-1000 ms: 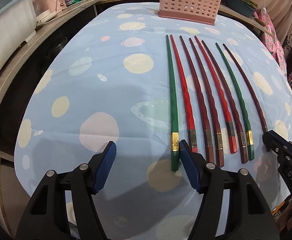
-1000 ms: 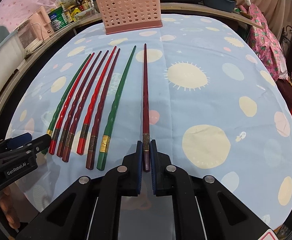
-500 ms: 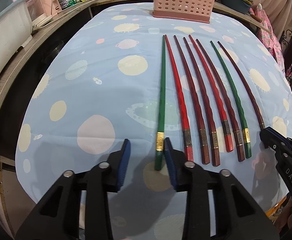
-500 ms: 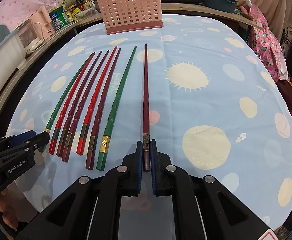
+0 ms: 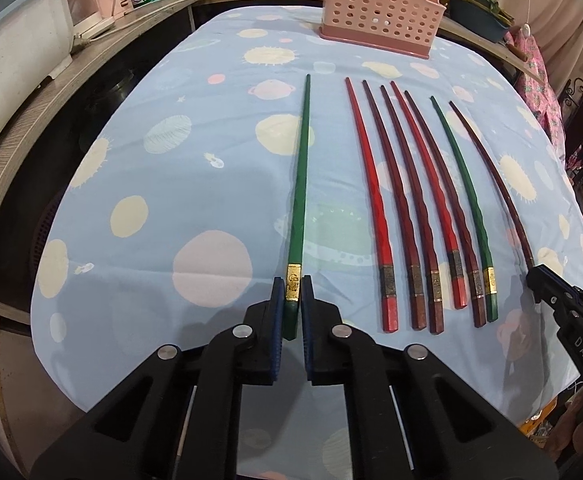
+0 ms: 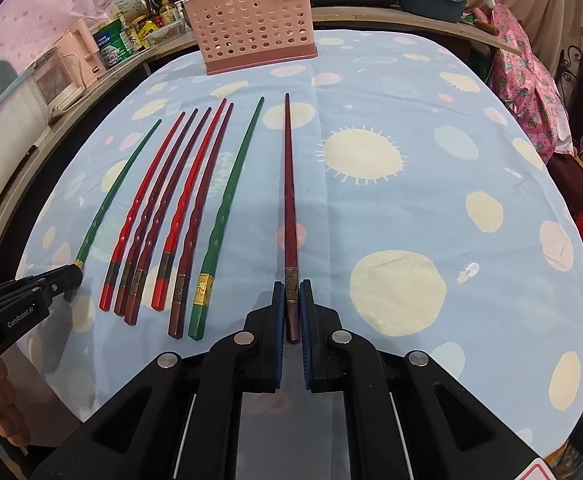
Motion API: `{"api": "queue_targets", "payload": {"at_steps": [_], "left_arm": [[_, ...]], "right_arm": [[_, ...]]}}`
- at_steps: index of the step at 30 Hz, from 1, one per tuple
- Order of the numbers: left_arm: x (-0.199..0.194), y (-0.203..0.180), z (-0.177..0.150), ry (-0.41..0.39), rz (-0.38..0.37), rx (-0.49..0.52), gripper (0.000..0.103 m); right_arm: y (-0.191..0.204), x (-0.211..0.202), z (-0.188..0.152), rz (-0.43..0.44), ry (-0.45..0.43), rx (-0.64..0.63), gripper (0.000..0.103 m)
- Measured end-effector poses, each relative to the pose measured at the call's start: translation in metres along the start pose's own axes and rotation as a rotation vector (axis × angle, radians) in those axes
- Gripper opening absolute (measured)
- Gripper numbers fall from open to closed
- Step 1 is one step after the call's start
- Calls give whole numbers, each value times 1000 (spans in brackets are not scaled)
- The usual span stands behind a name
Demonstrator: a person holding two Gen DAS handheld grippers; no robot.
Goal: Organize utensils
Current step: 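Carry both chopsticks into the pink holder and open both tools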
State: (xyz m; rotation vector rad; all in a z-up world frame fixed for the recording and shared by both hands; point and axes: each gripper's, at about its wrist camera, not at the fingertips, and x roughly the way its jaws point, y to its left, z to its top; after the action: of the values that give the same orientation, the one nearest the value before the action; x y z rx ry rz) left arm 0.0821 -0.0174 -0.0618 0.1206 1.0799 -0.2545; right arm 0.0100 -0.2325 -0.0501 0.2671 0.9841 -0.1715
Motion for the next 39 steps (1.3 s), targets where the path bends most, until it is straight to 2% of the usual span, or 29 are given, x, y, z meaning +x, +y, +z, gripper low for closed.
{"api": "queue_targets", "payload": {"at_steps": [10,19,28,39], "left_arm": [[-33,16,20,-68,-14,-45,8],[-84,23,62,-211,-30,-68,7],[-120,23,122,-340,-34,-72,7],[-130,17,207,-398,-63,-67,7]], "right_arm": [[-10,-36,27,19,-86,28,7],[-16,-79,76,35,-219,30,7],[-24,-103,138,64,-338,47,7],[-23,-106,202,67,-422,37,7]]}}
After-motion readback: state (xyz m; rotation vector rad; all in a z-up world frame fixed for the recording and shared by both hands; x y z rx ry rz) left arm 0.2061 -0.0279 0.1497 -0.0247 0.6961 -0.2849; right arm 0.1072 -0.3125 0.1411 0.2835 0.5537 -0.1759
